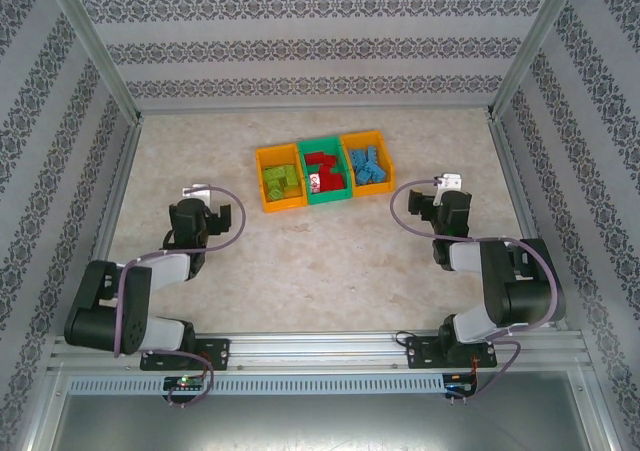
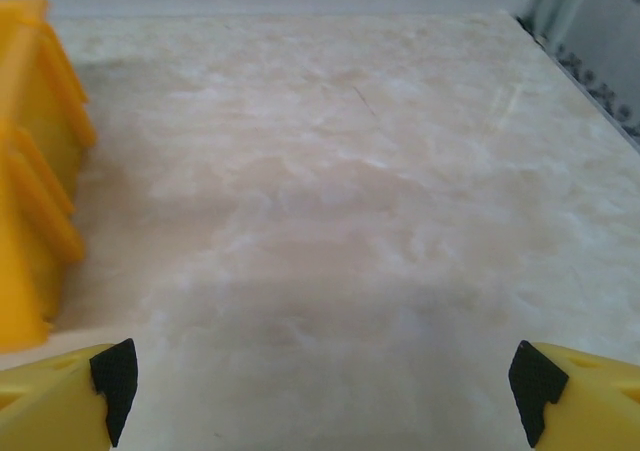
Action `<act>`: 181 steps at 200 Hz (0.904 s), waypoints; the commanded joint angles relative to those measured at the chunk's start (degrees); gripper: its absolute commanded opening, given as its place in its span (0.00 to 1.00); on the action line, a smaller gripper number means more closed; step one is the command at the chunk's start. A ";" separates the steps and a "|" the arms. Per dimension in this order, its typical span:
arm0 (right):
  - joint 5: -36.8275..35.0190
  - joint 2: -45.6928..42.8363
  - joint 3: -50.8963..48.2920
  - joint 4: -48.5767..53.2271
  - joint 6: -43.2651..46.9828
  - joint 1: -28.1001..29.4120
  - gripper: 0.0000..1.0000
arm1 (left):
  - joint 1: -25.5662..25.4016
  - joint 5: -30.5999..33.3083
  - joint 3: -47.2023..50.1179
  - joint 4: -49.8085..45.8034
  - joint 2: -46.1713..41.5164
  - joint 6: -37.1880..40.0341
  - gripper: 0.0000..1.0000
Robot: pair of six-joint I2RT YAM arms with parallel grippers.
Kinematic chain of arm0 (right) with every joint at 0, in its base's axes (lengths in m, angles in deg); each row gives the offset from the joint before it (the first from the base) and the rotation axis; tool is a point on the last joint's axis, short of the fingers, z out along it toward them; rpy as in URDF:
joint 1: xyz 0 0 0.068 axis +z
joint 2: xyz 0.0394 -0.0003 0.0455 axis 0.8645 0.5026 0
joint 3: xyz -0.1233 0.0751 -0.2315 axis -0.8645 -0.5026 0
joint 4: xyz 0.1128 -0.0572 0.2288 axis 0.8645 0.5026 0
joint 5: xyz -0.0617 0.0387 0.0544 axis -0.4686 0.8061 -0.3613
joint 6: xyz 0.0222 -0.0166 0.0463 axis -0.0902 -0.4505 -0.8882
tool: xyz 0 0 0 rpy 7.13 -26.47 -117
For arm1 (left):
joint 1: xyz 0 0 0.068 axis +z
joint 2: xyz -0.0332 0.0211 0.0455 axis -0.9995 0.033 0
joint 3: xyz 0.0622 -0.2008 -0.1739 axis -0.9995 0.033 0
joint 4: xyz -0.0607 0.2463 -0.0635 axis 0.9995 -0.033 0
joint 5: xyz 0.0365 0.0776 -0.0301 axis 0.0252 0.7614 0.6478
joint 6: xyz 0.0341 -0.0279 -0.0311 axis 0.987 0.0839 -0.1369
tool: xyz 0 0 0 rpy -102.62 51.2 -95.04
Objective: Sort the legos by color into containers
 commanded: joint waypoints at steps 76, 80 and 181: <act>4.84 -0.06 0.17 -3.72 1.42 -0.15 0.98 | 4.29 -10.18 -2.11 13.47 9.66 -0.40 0.99; 4.84 -0.09 0.19 -3.63 1.38 -0.16 0.98 | 4.29 -10.18 -2.13 13.45 9.58 -0.41 0.99; 3.45 -0.15 -0.26 -4.41 1.85 0.61 0.98 | 4.38 -10.18 -2.11 13.51 9.62 -0.41 0.99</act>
